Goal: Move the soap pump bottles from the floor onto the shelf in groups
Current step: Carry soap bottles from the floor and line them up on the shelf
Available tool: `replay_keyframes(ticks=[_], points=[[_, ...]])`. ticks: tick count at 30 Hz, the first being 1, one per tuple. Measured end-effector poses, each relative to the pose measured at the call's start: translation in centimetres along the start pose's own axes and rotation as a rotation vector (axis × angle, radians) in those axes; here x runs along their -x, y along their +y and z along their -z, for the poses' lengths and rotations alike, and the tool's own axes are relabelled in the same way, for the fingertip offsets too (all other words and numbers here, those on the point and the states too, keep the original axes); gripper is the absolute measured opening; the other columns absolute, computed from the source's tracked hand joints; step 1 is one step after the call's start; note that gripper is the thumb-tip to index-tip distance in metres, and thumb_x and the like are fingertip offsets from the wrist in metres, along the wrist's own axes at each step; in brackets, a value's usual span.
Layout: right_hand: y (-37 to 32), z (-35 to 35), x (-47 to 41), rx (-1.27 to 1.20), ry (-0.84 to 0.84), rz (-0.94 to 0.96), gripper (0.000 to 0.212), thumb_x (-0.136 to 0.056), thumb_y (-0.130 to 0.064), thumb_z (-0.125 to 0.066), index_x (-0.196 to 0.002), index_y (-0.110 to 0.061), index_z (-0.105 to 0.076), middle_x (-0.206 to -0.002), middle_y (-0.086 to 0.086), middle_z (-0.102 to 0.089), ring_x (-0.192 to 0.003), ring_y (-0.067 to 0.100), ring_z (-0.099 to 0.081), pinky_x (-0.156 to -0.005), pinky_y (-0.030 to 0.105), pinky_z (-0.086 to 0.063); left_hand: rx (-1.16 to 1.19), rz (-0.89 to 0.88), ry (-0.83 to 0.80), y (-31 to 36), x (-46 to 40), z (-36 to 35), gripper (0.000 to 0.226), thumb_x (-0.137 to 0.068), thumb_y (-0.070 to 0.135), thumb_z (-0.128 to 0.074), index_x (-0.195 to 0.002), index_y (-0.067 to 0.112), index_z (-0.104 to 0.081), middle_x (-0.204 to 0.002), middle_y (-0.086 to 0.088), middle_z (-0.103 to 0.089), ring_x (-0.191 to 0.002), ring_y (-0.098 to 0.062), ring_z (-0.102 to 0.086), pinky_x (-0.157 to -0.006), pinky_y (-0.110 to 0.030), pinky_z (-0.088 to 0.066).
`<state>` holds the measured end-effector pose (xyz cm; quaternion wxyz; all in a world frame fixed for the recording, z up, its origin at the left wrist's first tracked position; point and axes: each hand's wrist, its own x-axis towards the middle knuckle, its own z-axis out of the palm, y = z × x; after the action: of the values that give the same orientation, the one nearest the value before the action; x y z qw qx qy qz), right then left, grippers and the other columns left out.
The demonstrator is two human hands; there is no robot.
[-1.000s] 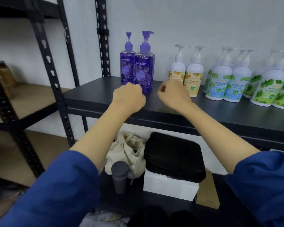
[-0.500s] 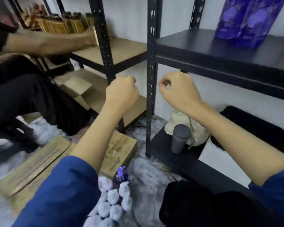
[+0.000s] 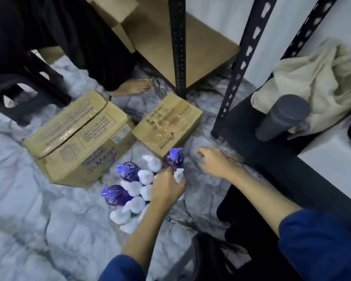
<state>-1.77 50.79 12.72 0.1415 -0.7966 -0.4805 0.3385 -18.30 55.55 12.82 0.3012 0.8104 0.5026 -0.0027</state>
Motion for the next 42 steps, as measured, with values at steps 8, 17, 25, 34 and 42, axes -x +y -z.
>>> replay_keyframes(ticks=[8, 17, 25, 34, 42], points=[[4.1, -7.3, -3.8, -0.096, -0.292, 0.019, 0.065, -0.084, 0.000, -0.052, -0.141, -0.027, -0.040, -0.142, -0.001, -0.047, -0.124, 0.022, -0.048, -0.097, 0.029, -0.039, -0.020, 0.272, -0.130, -3.1, 0.0, -8.3, 0.037, -0.084, 0.031, -0.061, -0.109, 0.004, -0.053, -0.104, -0.012, -0.062, -0.098, -0.030, -0.058, -0.065, -0.027, -0.030], [5.5, -12.3, -7.9, -0.105, -0.392, 0.127, 0.072, -0.078, -0.004, -0.058, -0.138, -0.039, -0.040, -0.142, -0.002, -0.041, -0.125, 0.023, -0.045, -0.099, 0.040, -0.042, 0.358, 0.395, 0.138, -4.9, -0.4, -14.0, 0.030, -0.078, 0.008, -0.061, -0.108, 0.008, -0.061, -0.088, -0.003, -0.064, -0.081, -0.019, -0.057, -0.062, -0.016, -0.031], [6.2, -12.5, -8.3, 0.181, -0.233, 0.316, 0.050, -0.079, -0.012, -0.058, -0.127, -0.023, -0.047, -0.124, 0.004, -0.050, -0.103, 0.033, -0.056, -0.071, 0.037, -0.043, 0.559, 0.413, 0.170, -5.6, -0.6, -16.4, 0.043, -0.069, 0.009, -0.073, -0.110, 0.015, -0.060, -0.092, 0.006, -0.067, -0.081, 0.000, -0.060, -0.063, -0.003, -0.037], [6.1, -11.9, -8.5, 0.288, -0.311, 0.375, 0.063, -0.086, -0.013, -0.052, -0.143, -0.033, -0.034, -0.134, 0.004, -0.044, -0.108, 0.035, -0.054, -0.077, 0.040, -0.044, 0.540, 0.525, 0.091, -5.6, -1.6, -17.1, 0.036, -0.070, 0.012, -0.074, -0.099, 0.022, -0.054, -0.084, 0.014, -0.058, -0.071, 0.002, -0.054, -0.056, -0.003, -0.036], [6.6, -11.0, -8.4, 0.413, -0.190, 0.452, 0.047, -0.080, -0.019, -0.060, -0.124, -0.011, -0.047, -0.121, 0.008, -0.045, -0.093, 0.036, -0.058, -0.059, 0.035, -0.029, 0.548, 0.414, 0.127, -5.6, -1.7, -17.2, 0.042, -0.065, 0.007, -0.074, -0.073, 0.039, -0.047, -0.068, 0.019, -0.056, -0.066, 0.016, -0.054, -0.058, -0.002, -0.037]])
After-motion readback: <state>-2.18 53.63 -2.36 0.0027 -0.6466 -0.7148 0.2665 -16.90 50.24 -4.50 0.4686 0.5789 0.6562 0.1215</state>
